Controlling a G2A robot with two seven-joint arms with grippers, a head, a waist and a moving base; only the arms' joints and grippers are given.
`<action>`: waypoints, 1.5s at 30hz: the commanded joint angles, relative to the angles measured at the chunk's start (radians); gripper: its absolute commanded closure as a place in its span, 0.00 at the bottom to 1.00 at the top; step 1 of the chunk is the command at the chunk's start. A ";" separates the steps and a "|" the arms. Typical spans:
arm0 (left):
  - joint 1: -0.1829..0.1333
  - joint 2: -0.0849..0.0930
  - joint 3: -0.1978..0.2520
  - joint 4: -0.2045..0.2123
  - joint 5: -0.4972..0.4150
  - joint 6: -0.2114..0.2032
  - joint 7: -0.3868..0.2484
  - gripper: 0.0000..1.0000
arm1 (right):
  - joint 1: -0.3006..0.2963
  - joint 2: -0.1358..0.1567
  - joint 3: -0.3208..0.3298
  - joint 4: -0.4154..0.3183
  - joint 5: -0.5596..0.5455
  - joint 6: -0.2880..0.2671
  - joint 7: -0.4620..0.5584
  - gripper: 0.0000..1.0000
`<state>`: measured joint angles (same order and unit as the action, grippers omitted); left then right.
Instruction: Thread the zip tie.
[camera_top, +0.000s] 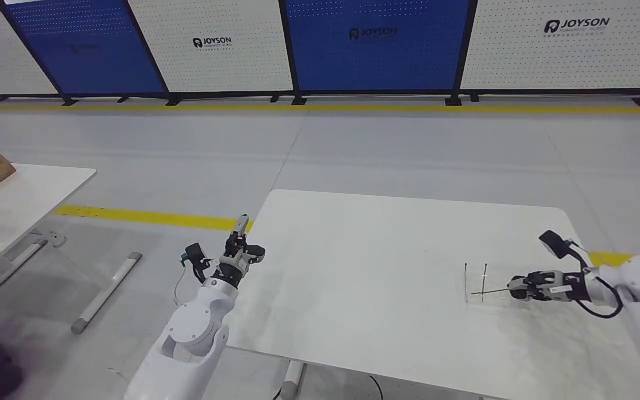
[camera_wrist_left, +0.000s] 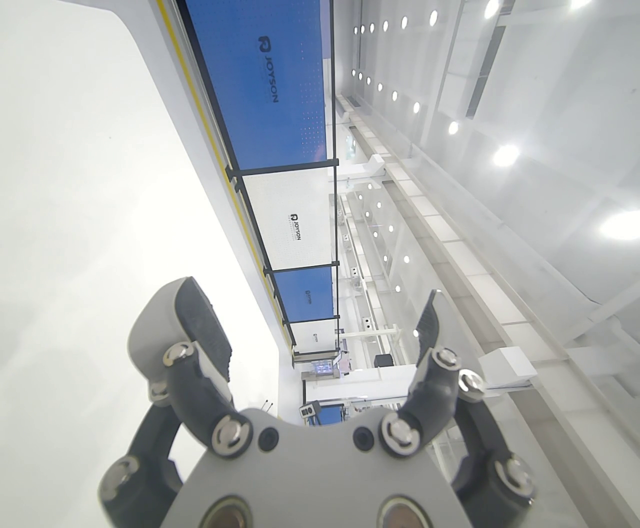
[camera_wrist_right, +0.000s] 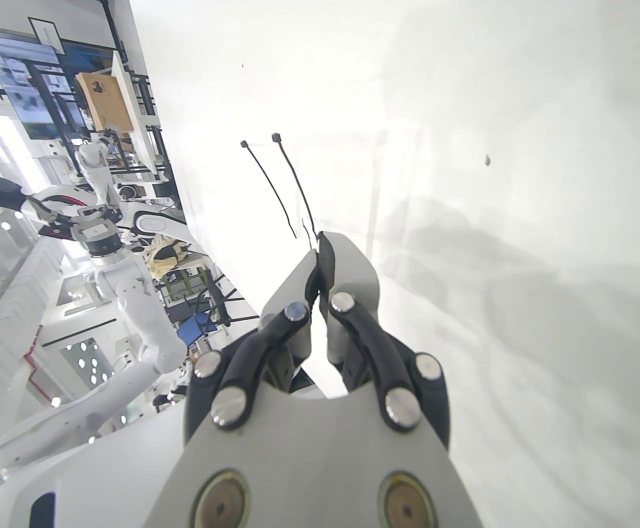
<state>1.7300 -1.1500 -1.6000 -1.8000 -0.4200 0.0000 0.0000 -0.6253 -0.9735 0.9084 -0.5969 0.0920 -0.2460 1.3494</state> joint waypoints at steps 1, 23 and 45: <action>0.000 0.000 0.000 0.000 0.000 0.000 0.000 0.00 | 0.000 0.002 0.011 0.006 0.020 -0.020 0.016 1.00; 0.000 0.000 0.000 0.000 0.000 0.000 0.000 0.00 | -0.321 0.196 0.257 -0.518 0.253 -0.094 0.041 1.00; 0.000 0.000 0.000 0.000 0.000 0.000 0.000 0.00 | -0.246 0.082 0.062 -0.595 0.502 -0.062 -0.138 1.00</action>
<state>1.7300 -1.1500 -1.6000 -1.8000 -0.4200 0.0000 0.0000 -0.8806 -0.8849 0.9832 -1.2015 0.5978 -0.3144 1.2319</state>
